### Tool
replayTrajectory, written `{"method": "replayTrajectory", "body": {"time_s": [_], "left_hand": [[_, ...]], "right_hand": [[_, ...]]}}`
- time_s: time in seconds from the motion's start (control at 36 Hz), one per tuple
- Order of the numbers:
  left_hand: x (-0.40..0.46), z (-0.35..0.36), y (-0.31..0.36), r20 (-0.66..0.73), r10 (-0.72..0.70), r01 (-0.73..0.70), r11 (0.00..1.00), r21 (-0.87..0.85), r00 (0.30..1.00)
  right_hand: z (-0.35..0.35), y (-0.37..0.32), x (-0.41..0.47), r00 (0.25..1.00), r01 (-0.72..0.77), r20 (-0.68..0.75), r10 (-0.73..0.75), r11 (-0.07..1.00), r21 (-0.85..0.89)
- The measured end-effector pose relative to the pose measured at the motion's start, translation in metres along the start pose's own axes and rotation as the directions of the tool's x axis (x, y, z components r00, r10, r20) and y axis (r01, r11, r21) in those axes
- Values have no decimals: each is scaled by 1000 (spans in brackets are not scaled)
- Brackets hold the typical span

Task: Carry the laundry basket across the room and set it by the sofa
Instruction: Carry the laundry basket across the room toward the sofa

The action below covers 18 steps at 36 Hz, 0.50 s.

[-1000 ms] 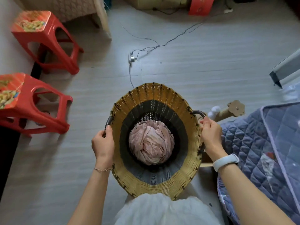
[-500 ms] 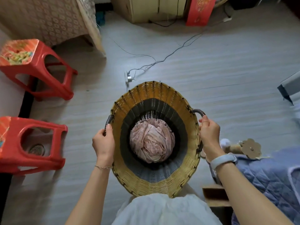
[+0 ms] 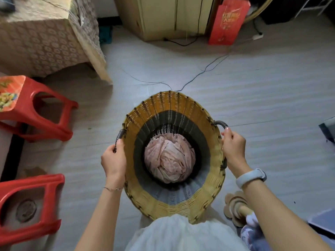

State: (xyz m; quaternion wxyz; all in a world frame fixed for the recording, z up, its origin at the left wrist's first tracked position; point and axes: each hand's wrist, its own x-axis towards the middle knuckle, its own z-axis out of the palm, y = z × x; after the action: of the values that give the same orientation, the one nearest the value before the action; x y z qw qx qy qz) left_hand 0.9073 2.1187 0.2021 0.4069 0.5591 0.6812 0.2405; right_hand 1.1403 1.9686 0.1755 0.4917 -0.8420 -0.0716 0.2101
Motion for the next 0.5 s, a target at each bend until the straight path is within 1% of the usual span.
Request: {"method": "replayTrajectory", "body": {"time_s": [0.11,0.25,0.36,0.5], "left_hand": [[46,33,26,24,-7,8,1000,-12,1000],[111,80,64,70,-4,5,1000,-12,998],[168,121,116,147,31,-34,999,15,989],[229,173,182,225,70,-86,994,64,972]], "right_hand": [[22,-22,49,1000,4,-27,-4,1000,18],[48,-44,113,998,-31,-58,33,999,40],[67,-68,167,990,-75,-117,79,996,38],[79,-99,231,972,-131,-184,145,988,85]]}}
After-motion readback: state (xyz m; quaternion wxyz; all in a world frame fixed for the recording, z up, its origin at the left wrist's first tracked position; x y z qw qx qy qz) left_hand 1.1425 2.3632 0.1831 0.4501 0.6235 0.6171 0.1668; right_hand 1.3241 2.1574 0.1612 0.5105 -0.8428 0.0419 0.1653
